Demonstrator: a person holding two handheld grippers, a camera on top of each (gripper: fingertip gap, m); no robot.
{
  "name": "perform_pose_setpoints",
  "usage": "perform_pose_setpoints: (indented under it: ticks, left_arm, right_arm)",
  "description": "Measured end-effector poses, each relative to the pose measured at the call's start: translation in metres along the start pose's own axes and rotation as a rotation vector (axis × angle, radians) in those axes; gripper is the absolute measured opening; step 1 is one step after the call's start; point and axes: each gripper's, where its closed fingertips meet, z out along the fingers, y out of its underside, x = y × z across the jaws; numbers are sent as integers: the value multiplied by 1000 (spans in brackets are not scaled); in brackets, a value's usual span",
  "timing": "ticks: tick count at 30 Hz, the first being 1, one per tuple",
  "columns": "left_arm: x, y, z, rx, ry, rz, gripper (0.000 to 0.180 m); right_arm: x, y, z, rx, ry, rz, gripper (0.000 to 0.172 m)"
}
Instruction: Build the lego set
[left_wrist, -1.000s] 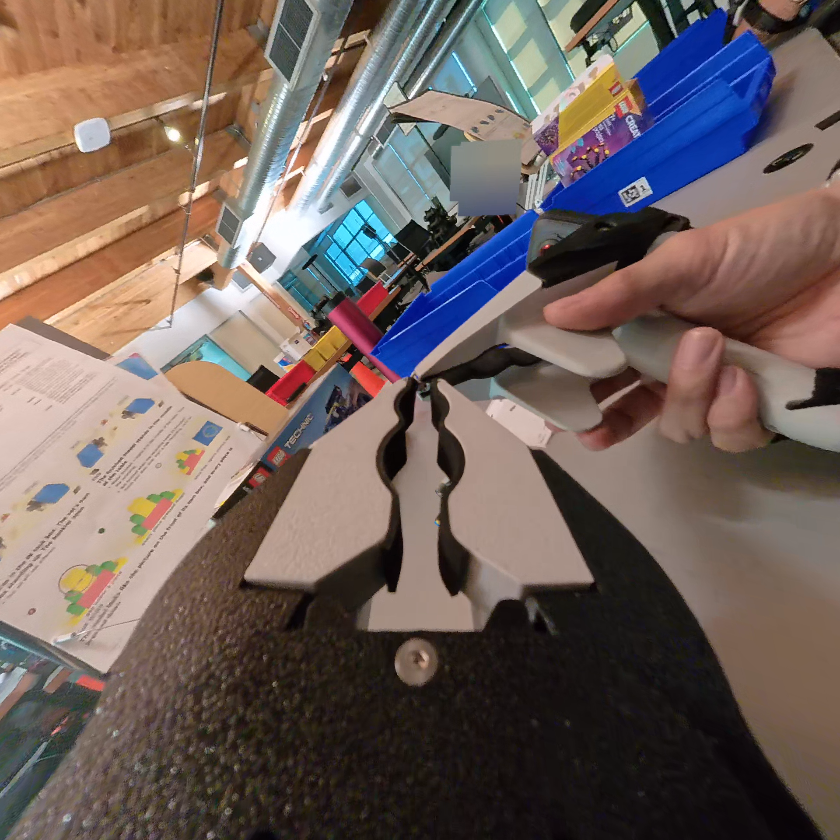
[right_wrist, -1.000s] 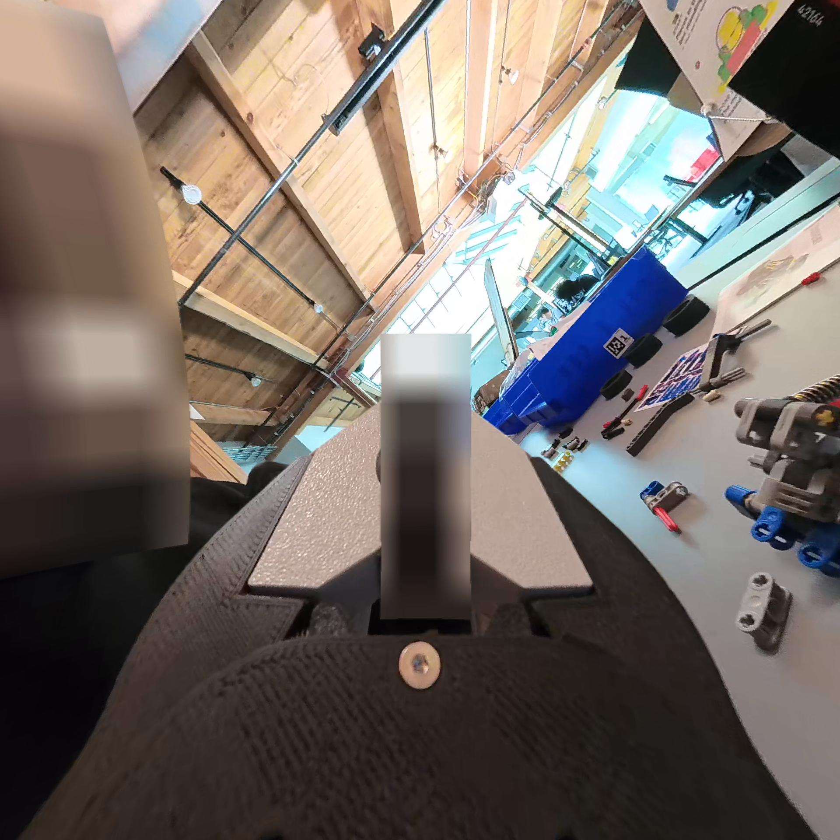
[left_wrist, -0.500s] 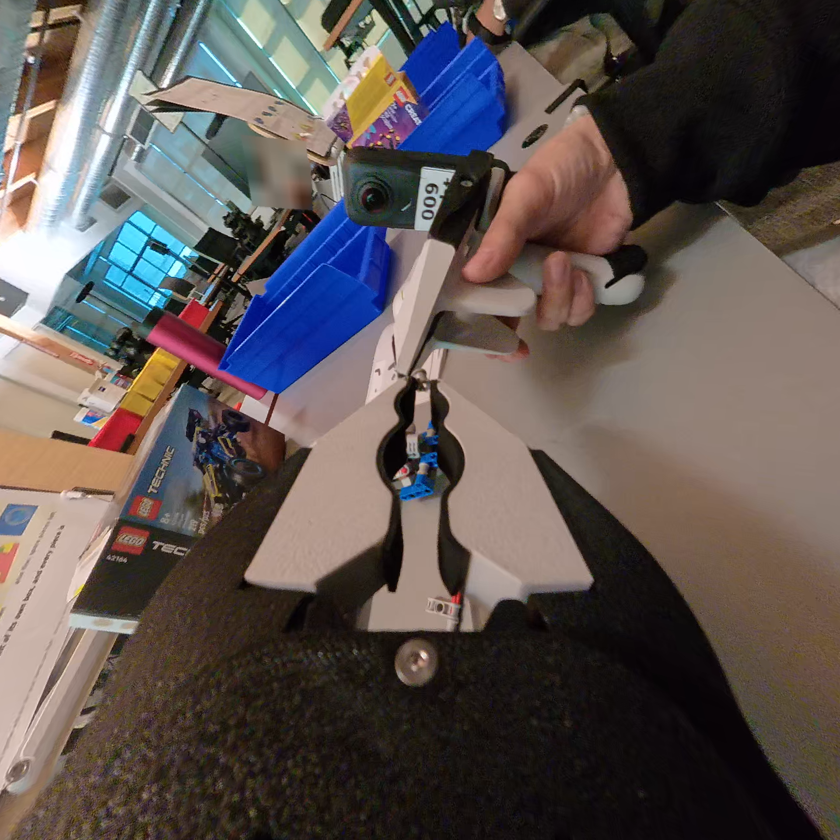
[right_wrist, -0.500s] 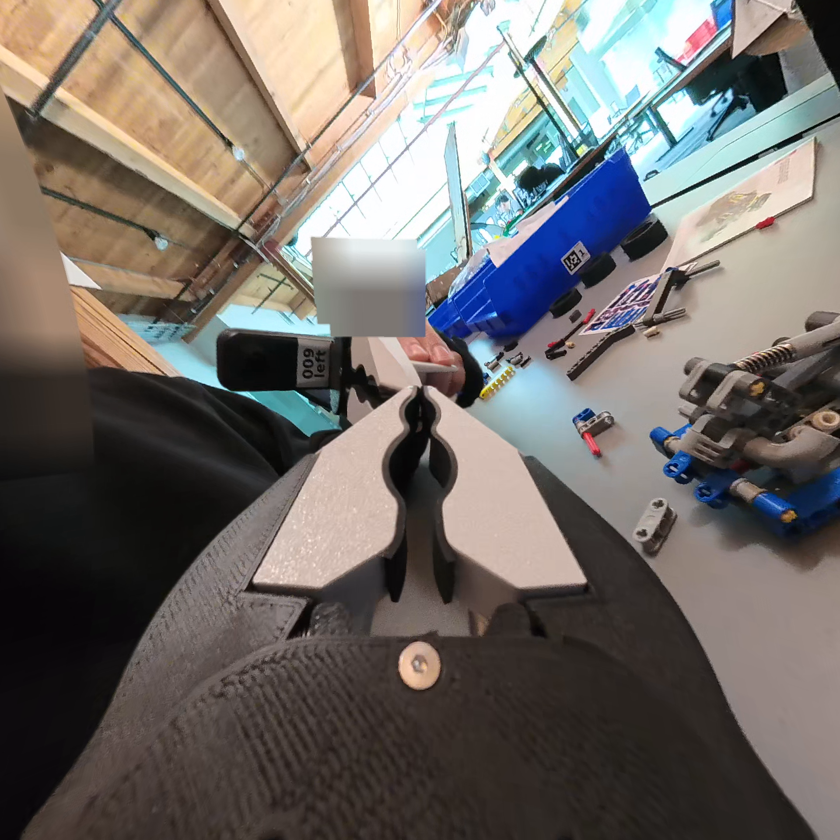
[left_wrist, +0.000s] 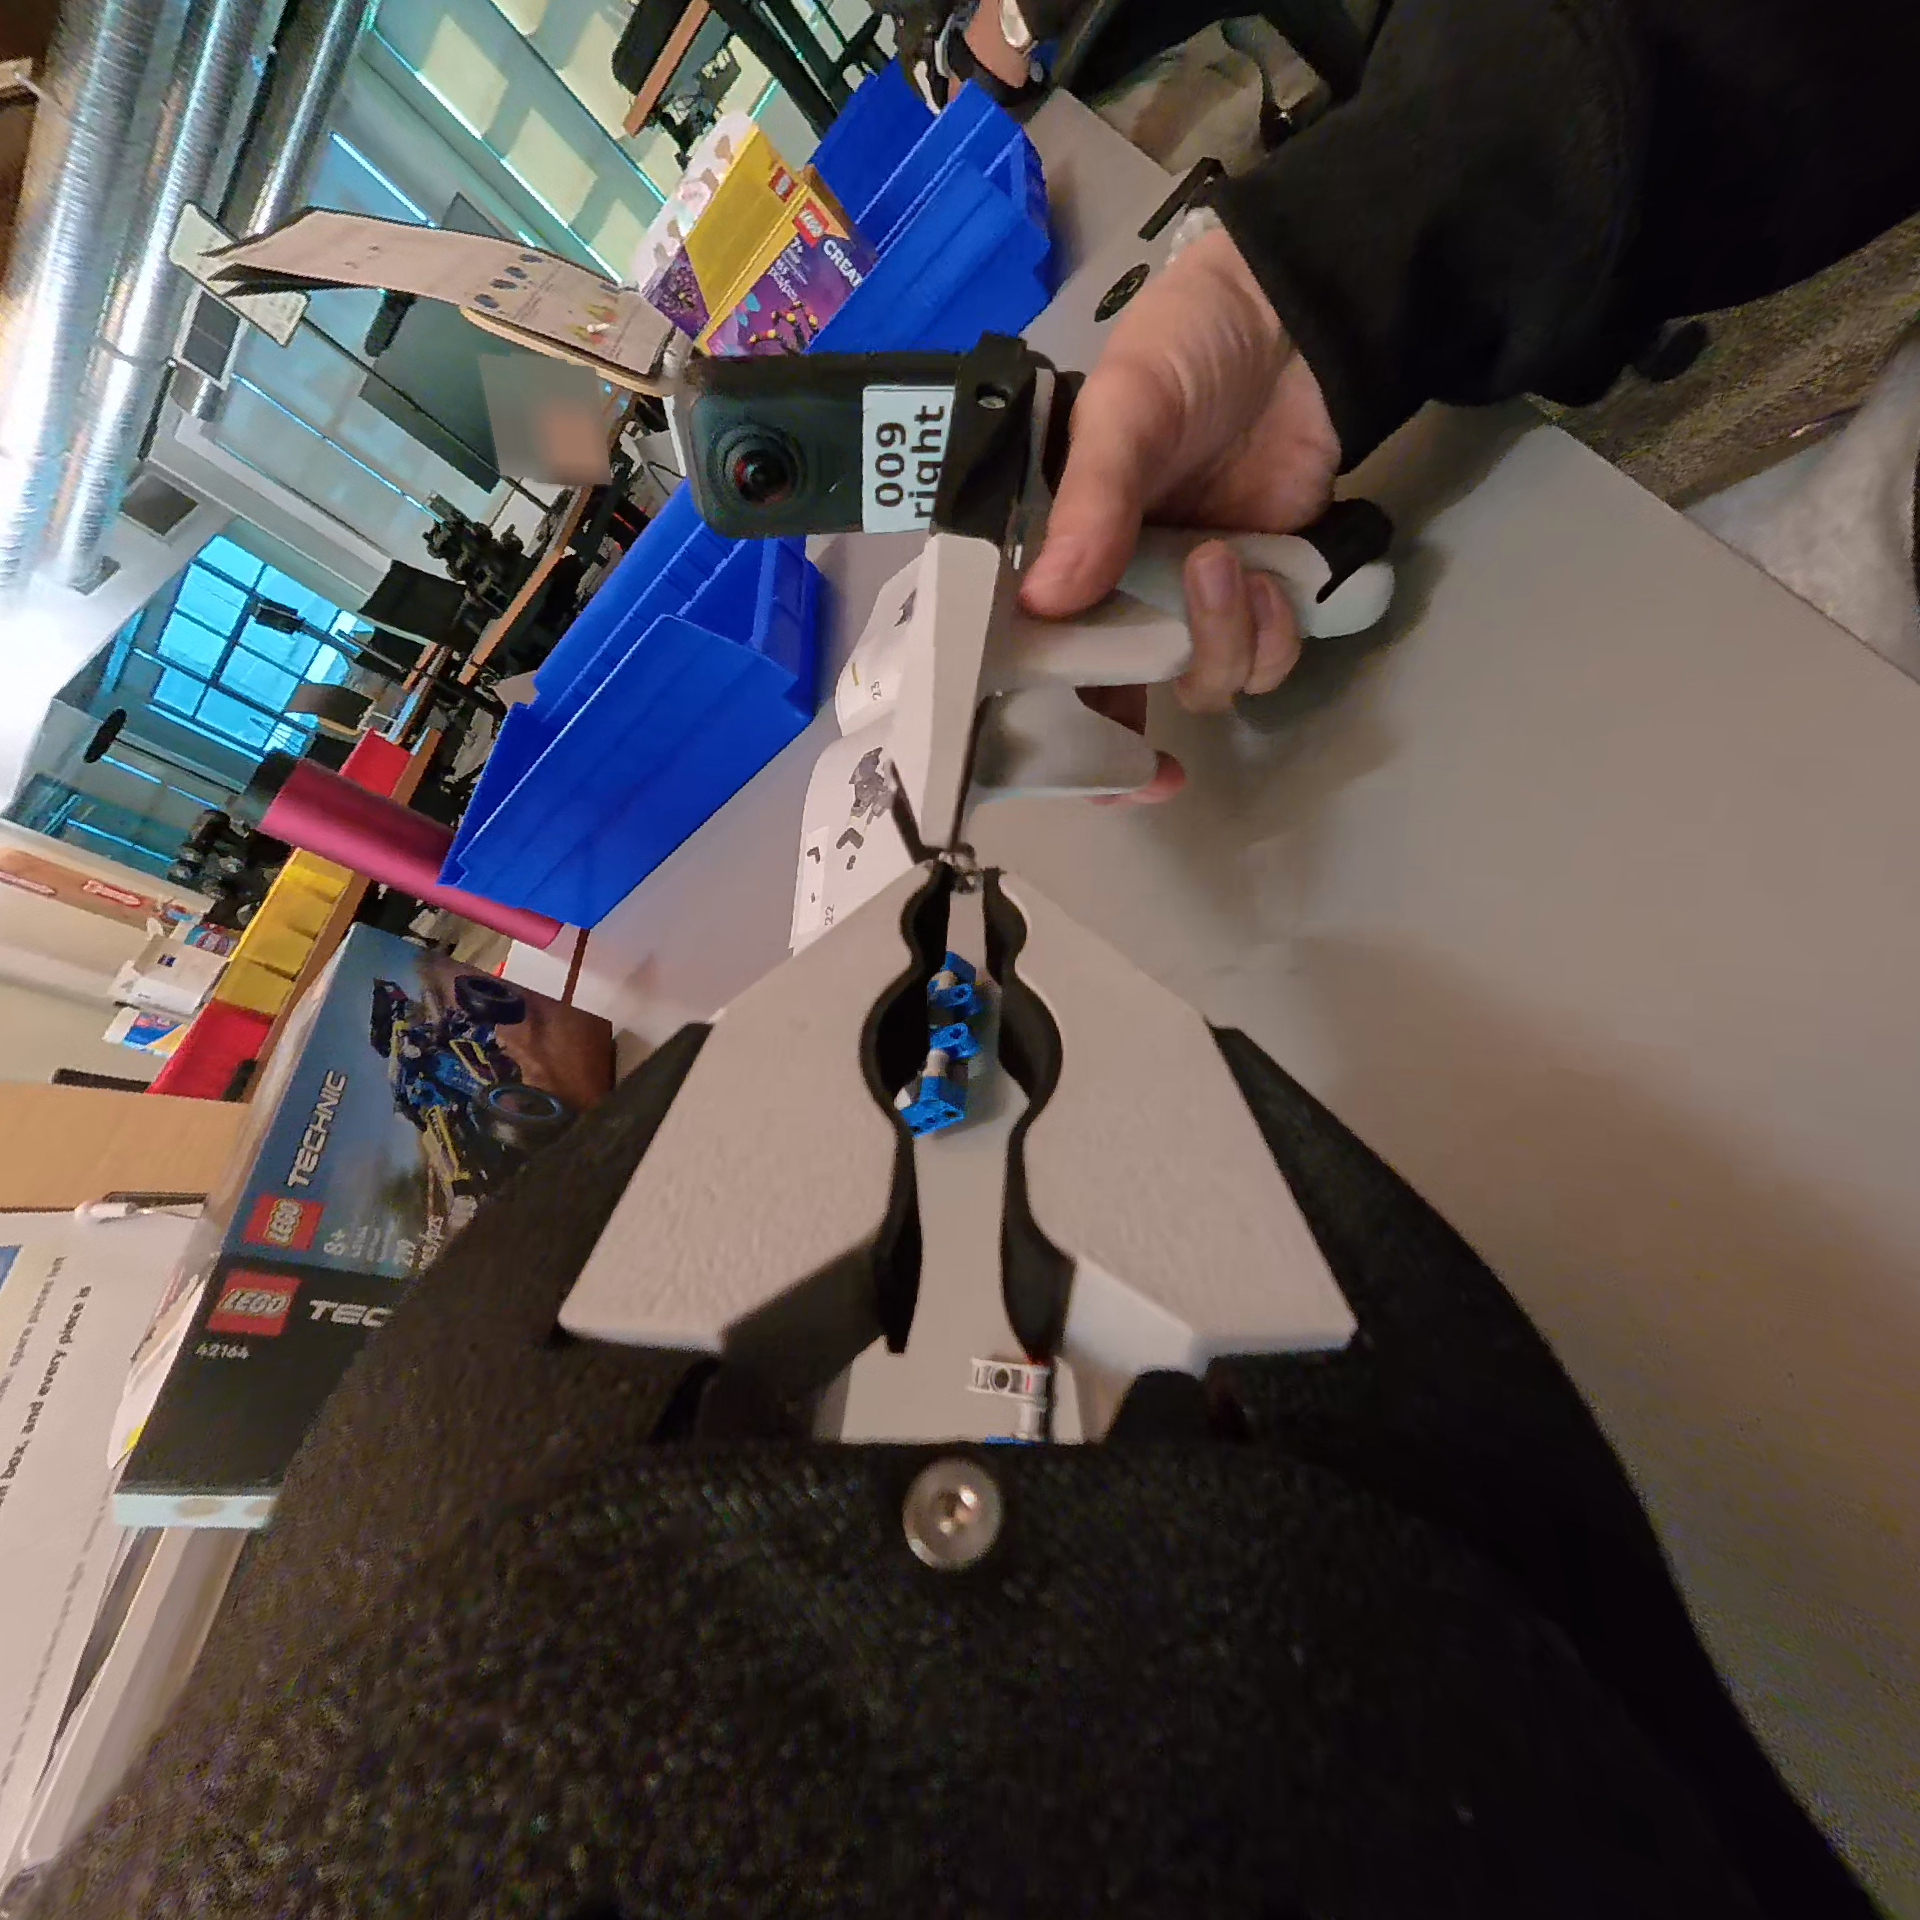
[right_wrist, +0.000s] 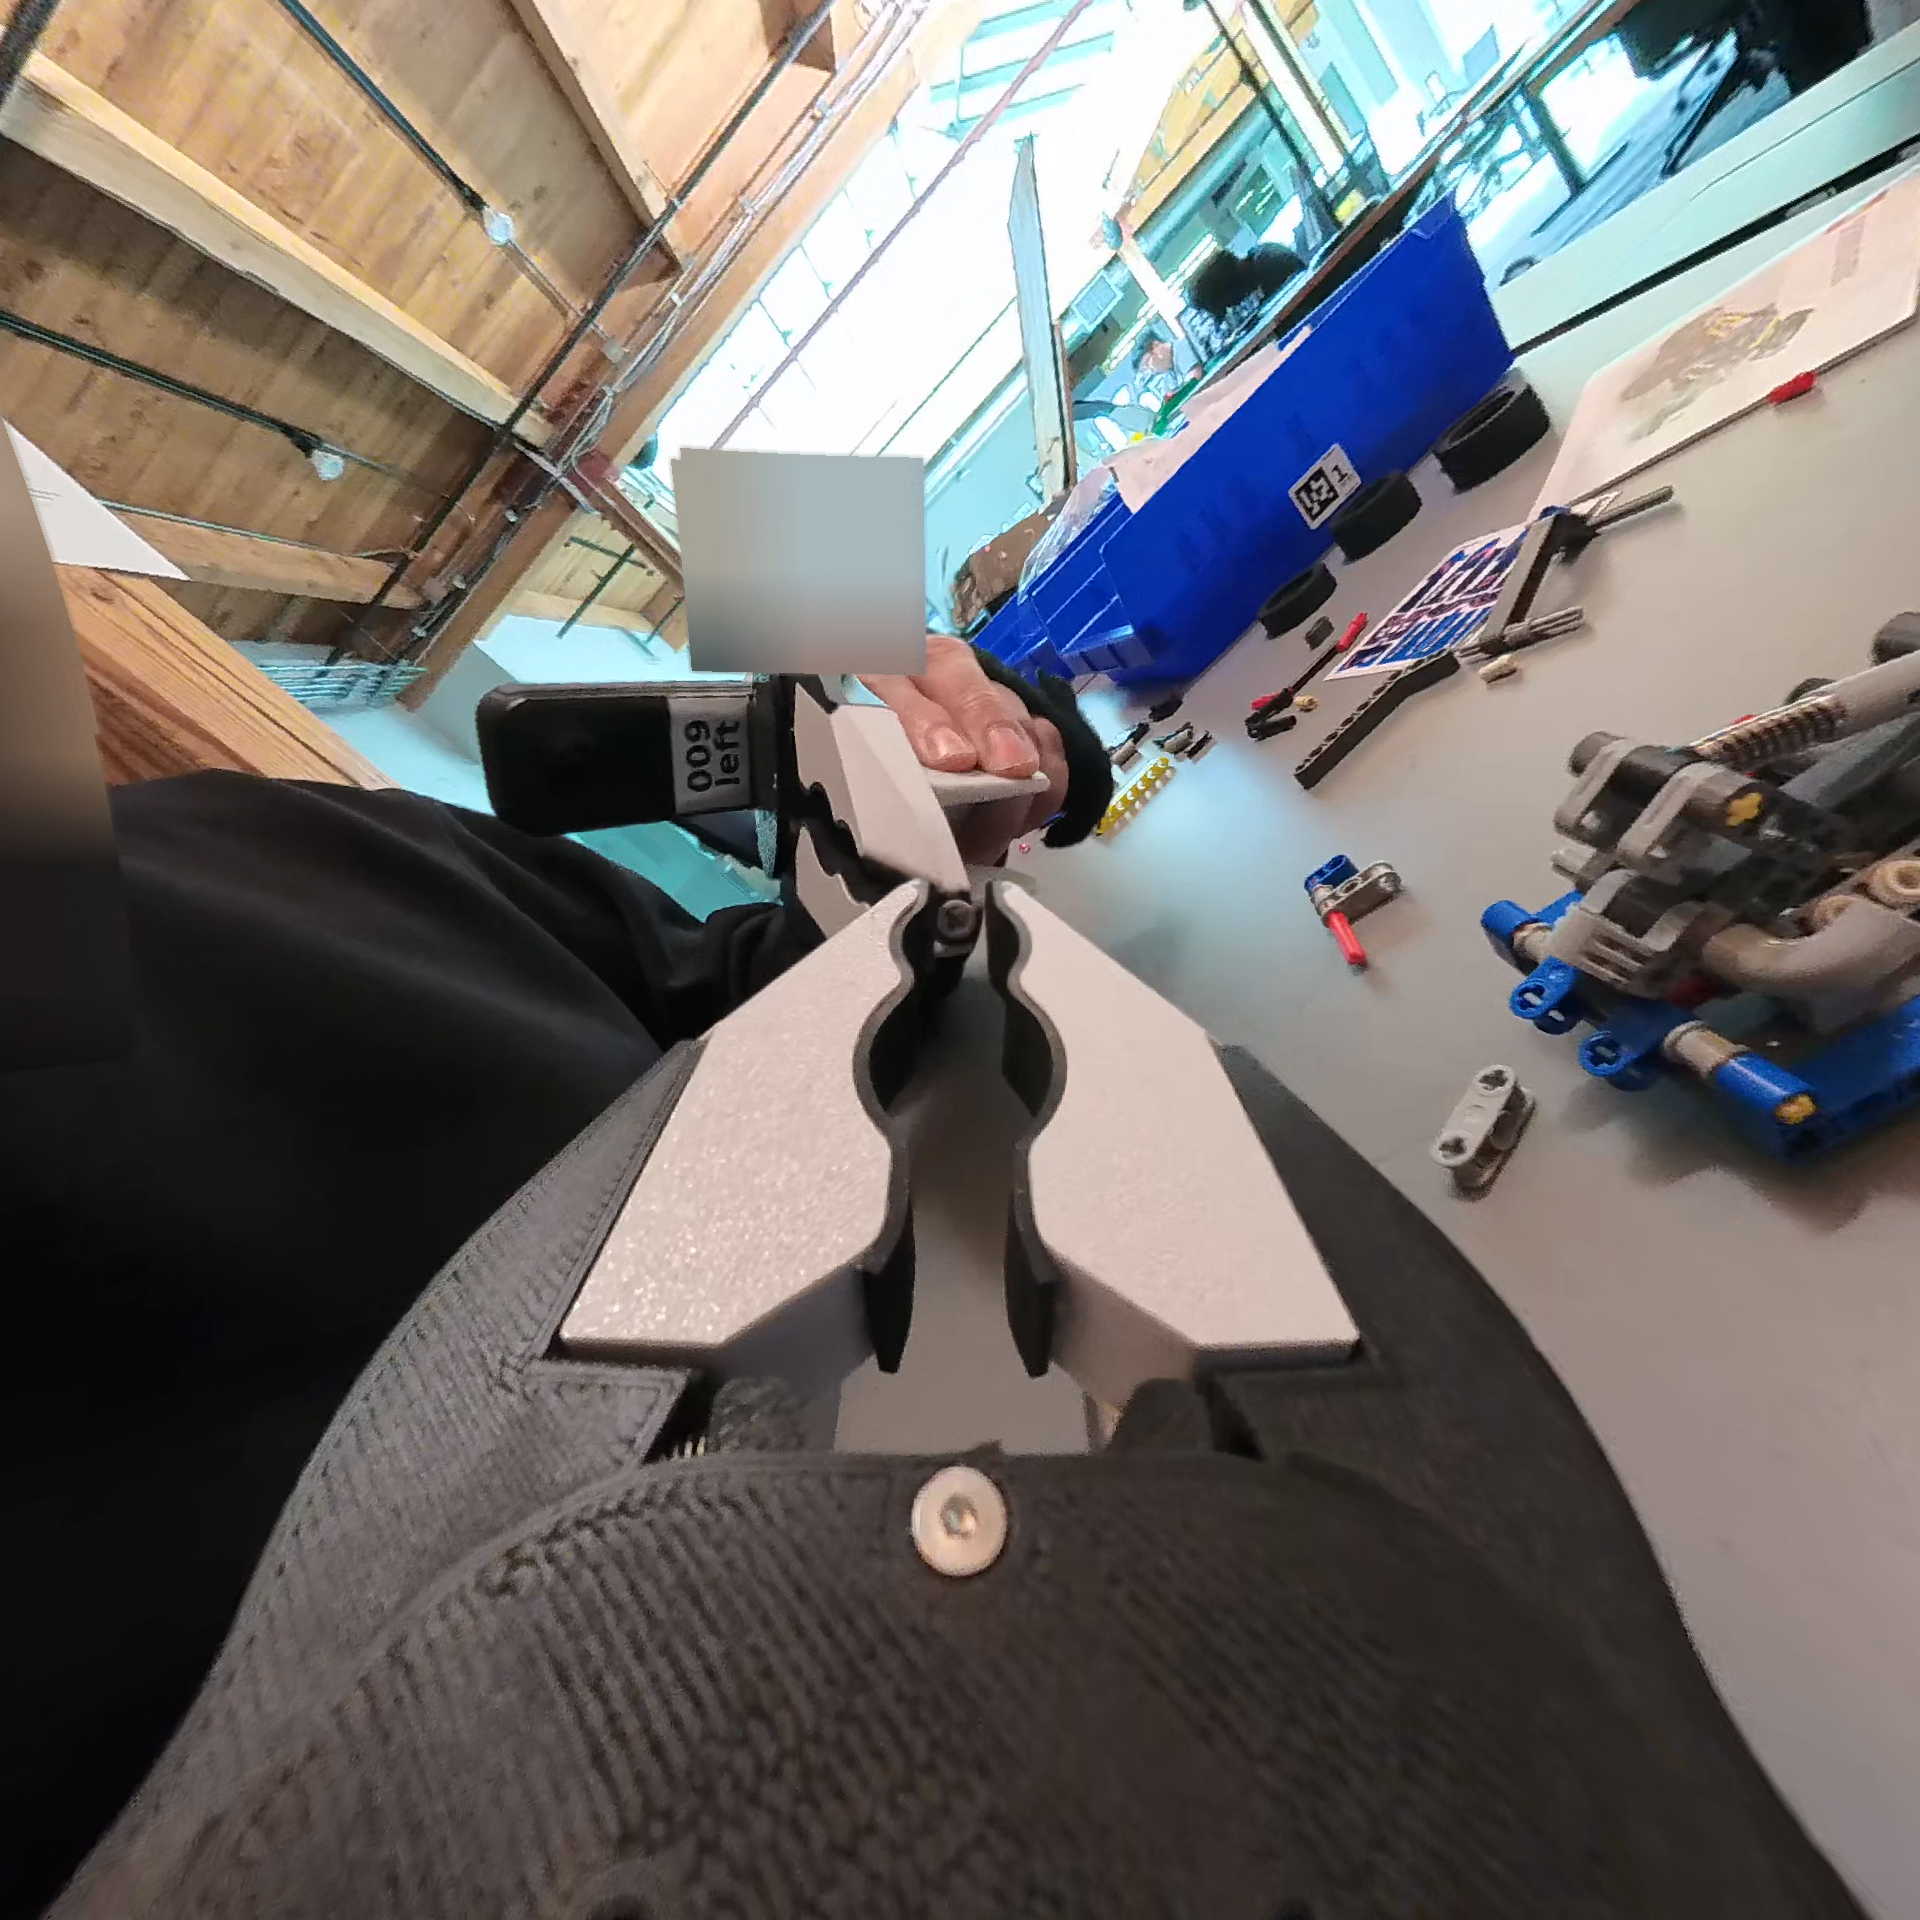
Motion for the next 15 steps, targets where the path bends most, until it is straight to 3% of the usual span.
perform_pose_setpoints:
  ticks: [1, 7, 15]
  left_arm:
    - [0, 0, 0, -1, 3, 5, 3]
    - [1, -1, 1, -1, 16, 27, 2]
    - [-19, -3, 6, 20, -185, -66, 4]
  right_arm:
    - [-1, 3, 1, -17, -8, 5, 5]
    - [-1, 7, 3, -42, -18, -10, 4]
    - [0, -13, 2, 108, -39, 78, 4]
